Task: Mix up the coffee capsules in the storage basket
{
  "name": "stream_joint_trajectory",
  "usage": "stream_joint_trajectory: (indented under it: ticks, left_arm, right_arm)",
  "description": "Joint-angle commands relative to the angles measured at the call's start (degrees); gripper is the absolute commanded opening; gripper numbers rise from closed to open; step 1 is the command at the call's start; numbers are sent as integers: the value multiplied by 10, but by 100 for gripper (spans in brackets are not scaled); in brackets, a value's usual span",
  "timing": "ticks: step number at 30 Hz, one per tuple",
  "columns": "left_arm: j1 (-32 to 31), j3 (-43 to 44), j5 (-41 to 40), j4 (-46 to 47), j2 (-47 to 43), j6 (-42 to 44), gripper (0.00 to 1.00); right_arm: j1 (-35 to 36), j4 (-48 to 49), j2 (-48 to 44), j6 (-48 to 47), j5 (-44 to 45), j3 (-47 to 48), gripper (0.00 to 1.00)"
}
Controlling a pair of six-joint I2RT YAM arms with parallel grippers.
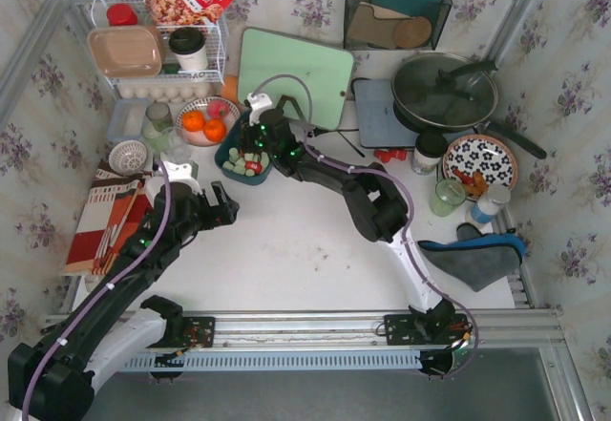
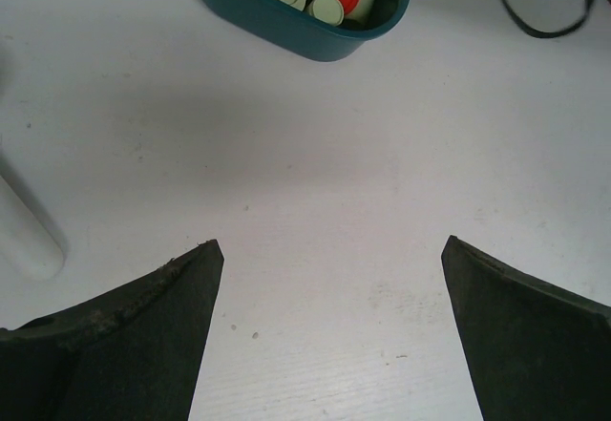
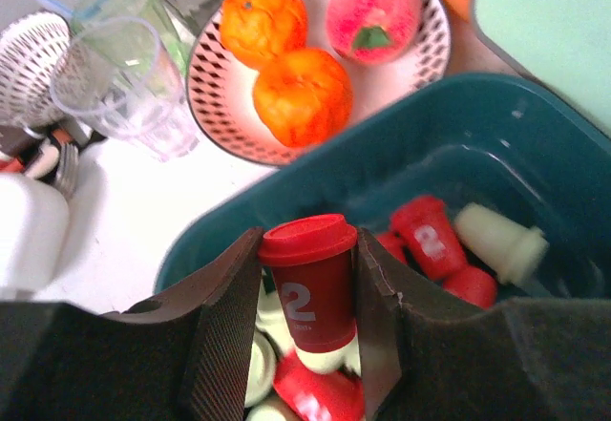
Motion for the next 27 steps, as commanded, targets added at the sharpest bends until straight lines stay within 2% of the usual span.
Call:
stream_joint_trajectory:
  ticks: [1, 8, 16, 21, 27]
  left_arm:
    - [0, 2, -5, 13, 2, -1, 100]
    - [0, 3, 2, 18, 19, -1, 100]
    - [0, 6, -1, 18, 31, 1, 99]
    - [0, 7, -5, 17, 35, 3, 99]
    - [0, 6, -8, 16, 32, 4, 100]
  right_arm:
    - [13, 2, 53, 15, 10, 80, 6]
    - [23, -11, 80, -24, 47, 95, 15]
    - [23, -24, 82, -70, 74, 94, 31]
    - [23, -31, 81, -86, 103, 93, 49]
    - [22, -50, 57, -134, 153, 85, 61]
